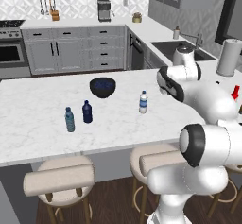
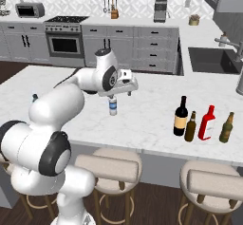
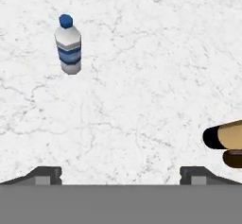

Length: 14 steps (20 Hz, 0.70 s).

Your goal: Move the plastic bottles in the middle to the plastics group, and the glass bottles in the middle to the glass group.

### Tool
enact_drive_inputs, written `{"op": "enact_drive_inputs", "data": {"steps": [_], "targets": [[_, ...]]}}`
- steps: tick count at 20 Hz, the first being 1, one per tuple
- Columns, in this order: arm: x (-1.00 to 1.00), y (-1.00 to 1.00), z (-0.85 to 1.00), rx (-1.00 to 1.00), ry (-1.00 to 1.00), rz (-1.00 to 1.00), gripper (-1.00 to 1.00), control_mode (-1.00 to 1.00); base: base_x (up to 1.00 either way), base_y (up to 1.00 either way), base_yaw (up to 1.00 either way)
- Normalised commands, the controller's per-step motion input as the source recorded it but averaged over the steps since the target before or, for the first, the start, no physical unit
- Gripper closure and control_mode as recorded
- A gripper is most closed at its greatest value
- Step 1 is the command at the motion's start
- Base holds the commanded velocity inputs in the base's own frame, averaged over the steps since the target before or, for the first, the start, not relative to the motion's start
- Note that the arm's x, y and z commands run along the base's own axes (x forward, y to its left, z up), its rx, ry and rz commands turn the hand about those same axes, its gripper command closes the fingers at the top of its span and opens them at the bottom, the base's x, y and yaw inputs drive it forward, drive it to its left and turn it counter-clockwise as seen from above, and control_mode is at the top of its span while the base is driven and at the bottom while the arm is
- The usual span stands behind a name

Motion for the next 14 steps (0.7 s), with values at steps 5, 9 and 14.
{"op": "enact_drive_inputs", "data": {"steps": [5,9,14], "targets": [[0.20,0.52,-0.14,0.22,-0.11,0.70,-1.00,-1.00,0.00,0.00,0.00],[0.65,0.35,-0.09,0.25,-0.05,0.39,-1.00,-1.00,0.00,0.00,0.00],[0.74,0.24,0.04,0.07,0.06,0.00,-1.00,-1.00,0.00,0.00,0.00]]}}
